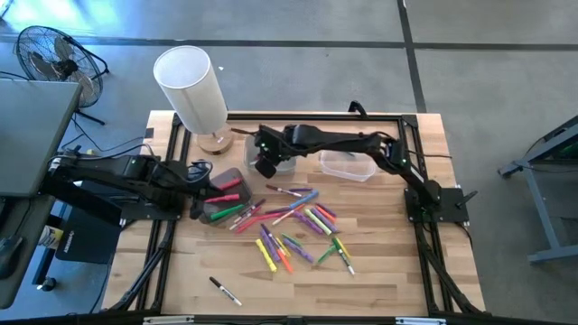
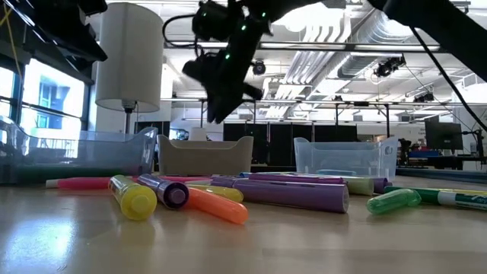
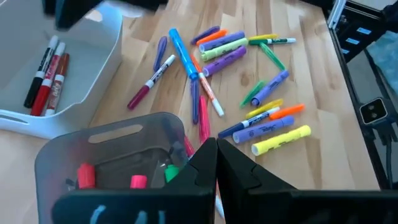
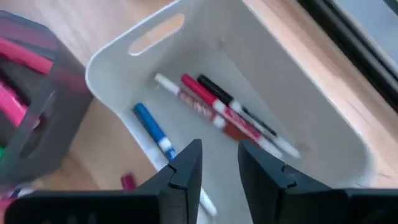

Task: Pick & Place Markers
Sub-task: Put the pink pen into the transparent bin

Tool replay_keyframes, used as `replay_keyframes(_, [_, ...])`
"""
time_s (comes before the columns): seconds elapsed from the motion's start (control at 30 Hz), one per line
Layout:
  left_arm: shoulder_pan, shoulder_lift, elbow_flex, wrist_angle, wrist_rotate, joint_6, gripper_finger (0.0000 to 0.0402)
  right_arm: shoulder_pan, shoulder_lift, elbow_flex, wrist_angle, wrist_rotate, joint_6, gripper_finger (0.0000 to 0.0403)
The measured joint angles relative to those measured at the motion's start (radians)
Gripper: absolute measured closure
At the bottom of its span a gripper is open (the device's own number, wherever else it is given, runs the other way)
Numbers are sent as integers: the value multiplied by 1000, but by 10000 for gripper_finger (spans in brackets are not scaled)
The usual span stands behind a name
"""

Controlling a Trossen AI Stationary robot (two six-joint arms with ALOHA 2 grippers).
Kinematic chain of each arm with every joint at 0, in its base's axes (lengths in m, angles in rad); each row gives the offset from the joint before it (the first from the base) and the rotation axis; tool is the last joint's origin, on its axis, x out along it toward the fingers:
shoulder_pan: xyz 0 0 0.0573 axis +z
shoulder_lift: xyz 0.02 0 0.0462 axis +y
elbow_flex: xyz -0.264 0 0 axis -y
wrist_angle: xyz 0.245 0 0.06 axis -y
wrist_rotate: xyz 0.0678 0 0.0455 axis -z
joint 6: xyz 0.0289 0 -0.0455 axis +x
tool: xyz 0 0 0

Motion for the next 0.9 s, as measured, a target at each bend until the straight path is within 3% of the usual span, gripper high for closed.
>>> replay_keyframes(0.17, [0, 17, 0, 4, -22, -15, 381, 37, -46, 0, -136, 73, 47, 313])
replay_keyframes(0.5, [0, 66, 0, 26, -156, -59, 246, 187, -84, 0, -266, 144, 77, 326])
replay_keyframes(0.7, [0, 100, 0, 104, -147, -59, 235, 274, -89, 0, -365, 203, 108, 350])
replay_keyframes(0.9, [0, 246, 37, 180, -145, -65, 235, 343, -89, -1, -453, 258, 160, 387])
